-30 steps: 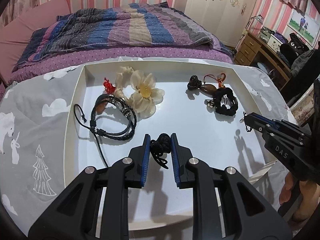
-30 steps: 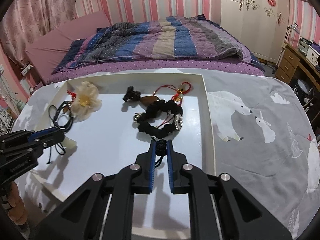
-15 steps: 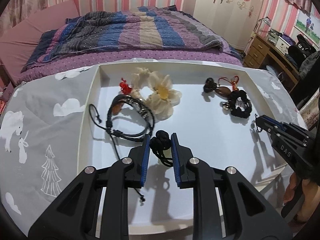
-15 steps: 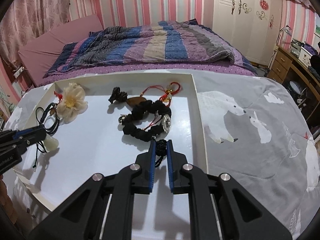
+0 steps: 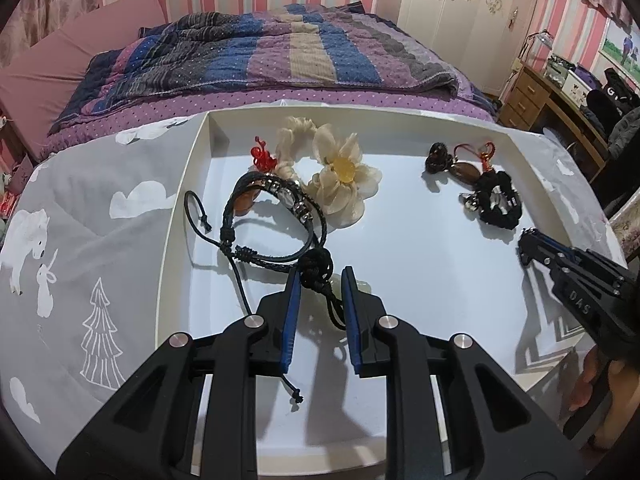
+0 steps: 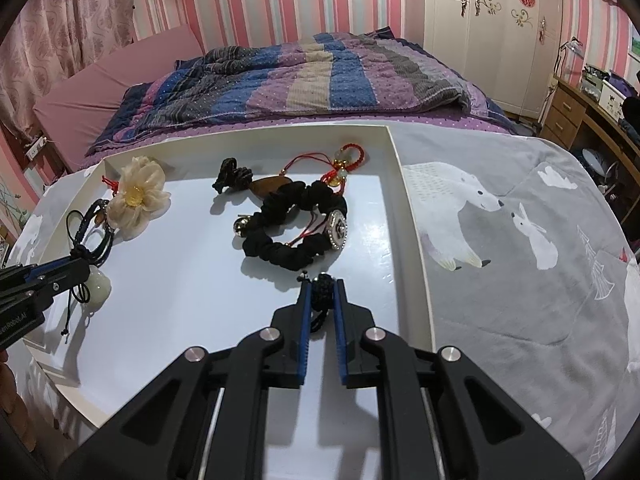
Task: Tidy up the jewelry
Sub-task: 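Withdraw both tools toward the watch and black hair clip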
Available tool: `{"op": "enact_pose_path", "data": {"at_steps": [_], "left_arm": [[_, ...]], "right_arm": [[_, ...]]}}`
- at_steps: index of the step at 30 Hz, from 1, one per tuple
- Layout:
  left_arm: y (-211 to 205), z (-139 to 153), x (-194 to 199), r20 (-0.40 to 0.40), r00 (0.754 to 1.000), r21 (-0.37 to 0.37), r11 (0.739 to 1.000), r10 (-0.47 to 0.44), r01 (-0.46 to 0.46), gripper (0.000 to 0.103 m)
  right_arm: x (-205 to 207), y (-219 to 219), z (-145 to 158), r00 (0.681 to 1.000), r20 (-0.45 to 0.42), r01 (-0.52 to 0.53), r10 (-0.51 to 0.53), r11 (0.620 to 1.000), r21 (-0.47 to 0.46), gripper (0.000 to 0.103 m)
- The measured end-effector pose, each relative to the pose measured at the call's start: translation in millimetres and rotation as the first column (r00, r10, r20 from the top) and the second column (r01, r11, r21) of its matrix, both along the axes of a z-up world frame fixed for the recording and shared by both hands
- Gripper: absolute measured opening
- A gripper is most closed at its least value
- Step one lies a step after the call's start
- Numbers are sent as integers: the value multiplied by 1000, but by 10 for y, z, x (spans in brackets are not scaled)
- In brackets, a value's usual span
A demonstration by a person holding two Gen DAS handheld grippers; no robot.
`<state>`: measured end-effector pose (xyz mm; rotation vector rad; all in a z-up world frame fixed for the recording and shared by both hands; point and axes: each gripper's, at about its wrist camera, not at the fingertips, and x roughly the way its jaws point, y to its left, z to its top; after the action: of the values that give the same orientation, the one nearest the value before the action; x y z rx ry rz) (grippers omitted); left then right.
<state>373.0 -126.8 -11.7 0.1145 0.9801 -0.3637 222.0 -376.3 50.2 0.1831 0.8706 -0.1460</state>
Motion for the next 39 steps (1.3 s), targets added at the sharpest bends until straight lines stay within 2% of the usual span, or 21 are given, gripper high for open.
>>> {"op": "enact_pose_path", "data": {"at_steps": [8,10,11,12,13,14,15,20,23,25,28,32,34,39], "left_arm": [[-54,0,-40,18,1000,24,1000,-2,2,21],[-60,17,-57,20,1000,18,1000,-7,7,29],[-63,33,-68,30,1000,17,1000,-8,7,36],[-66,47,-80,38,999,18,1000,-9,8,41],[-70,74,-101,48,999,14,1000,-14,13,49],[-73,109,-124,58,998,4,1000,-20,20,56],[-78,160,-151,75,997,-5,1000,-21,22,68],[-27,428,-274,122,992,-36,999,-18,22,87],[102,655,-387,153,988,-54,999,9,0,99],[191,795,-488,171,985,-44,999,18,-10,100],[375,976,-677,178,983,-47,998,46,-38,100],[615,1130,-1005,178,981,-56,996,78,-69,100],[706,1169,-1173,184,979,-48,996,83,-75,100],[913,1150,-1612,176,979,-33,995,99,-95,100]], "right_arm": [[23,27,-28,1000,-14,-6,6,1000,-17,11],[25,25,-25,1000,-22,-11,11,1000,-4,12],[23,20,-22,1000,-25,-12,12,1000,4,13],[27,5,-15,1000,-28,-13,14,1000,20,20],[22,-7,5,1000,-22,-18,19,999,36,41],[14,-15,31,1000,-14,-21,22,999,44,52],[-2,-17,72,1000,1,-18,18,999,42,62],[-63,-24,286,998,54,-22,20,999,40,63],[-167,-80,475,997,81,-3,0,1000,26,76],[-311,-112,644,994,110,20,-20,1000,1,87],[-536,-86,863,993,113,31,-25,998,-48,88],[-879,-50,1080,992,121,38,-33,998,-47,91],[-1064,-17,1140,991,128,36,-30,998,-45,97],[-1482,154,1147,993,116,25,-16,996,-83,97]]}}
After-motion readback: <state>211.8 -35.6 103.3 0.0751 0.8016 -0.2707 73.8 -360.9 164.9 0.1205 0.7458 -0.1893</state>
